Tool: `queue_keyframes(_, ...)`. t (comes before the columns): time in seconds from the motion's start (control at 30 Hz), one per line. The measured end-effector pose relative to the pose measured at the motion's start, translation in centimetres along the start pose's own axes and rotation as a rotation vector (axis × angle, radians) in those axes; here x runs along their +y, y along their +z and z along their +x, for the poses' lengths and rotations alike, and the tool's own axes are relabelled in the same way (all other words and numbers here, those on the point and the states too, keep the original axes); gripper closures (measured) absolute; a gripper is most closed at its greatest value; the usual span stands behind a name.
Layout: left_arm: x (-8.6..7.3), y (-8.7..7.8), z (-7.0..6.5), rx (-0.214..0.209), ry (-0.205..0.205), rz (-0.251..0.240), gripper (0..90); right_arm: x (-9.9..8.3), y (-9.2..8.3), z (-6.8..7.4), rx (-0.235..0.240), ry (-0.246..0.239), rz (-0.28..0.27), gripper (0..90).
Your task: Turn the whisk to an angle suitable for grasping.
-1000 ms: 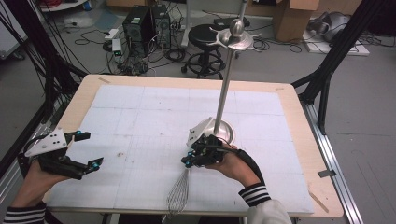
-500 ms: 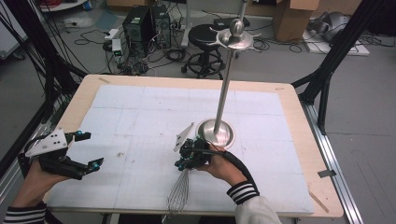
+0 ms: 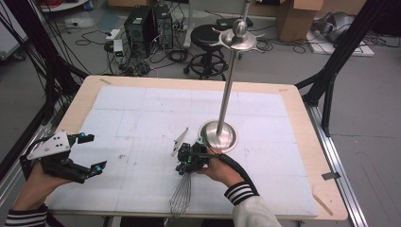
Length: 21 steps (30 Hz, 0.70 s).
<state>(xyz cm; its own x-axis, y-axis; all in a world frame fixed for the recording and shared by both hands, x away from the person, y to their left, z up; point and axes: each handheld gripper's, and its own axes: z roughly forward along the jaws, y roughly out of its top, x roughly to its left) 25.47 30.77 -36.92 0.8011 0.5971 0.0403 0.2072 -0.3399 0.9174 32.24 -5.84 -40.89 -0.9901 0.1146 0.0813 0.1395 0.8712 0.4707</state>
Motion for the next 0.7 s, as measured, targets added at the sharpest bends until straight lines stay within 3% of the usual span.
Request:
queue_keyframes(0.4,0.06,-0.13,0.02,-0.001,-0.001,-0.006,1.7,-0.48,0.37,-0.16,0.000,0.002,0.059,90.0)
queue_keyframes(0.7,0.11,-0.13,-0.04,-0.004,0.001,-0.006,1.7,-0.75,-0.03,0.01,0.004,0.003,0.070,90.0)
